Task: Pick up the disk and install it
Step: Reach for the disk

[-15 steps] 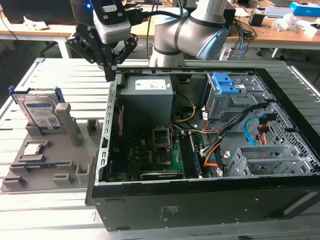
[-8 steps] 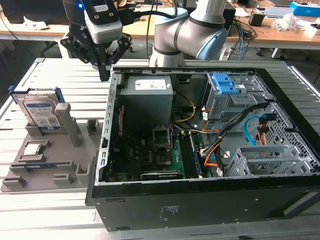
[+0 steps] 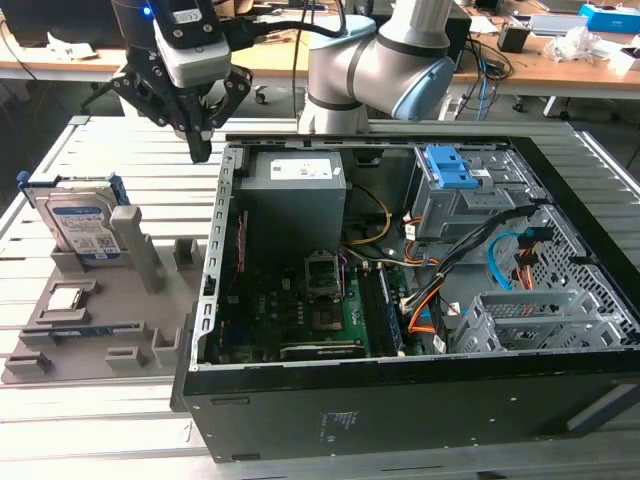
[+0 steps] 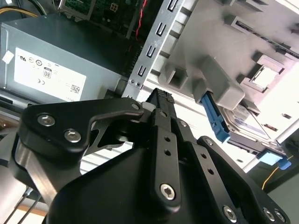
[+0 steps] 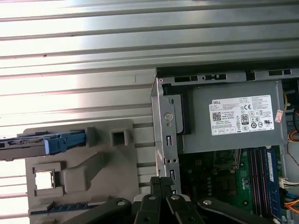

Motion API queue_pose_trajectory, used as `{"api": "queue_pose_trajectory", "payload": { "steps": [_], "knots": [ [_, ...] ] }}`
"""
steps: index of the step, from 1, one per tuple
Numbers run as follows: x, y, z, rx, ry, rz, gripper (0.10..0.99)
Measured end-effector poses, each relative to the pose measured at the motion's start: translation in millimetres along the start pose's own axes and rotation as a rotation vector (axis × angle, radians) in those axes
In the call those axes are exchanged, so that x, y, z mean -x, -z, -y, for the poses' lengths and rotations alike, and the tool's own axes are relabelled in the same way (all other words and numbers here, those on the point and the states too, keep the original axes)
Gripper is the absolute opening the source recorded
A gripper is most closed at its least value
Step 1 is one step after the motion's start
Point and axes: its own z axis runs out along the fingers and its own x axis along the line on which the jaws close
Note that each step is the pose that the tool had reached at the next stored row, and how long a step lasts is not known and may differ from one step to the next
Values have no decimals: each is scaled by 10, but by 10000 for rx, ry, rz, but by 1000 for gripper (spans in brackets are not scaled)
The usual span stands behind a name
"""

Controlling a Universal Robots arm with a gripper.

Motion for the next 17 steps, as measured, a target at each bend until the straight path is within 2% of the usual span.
{"api": "queue_pose_trajectory", "payload": {
  "steps": [7, 17],
  "knots": [
    [-139, 4, 10, 0, 0, 0, 102],
    [-294, 8, 22, 0, 1, 0, 102]
  ]
}}
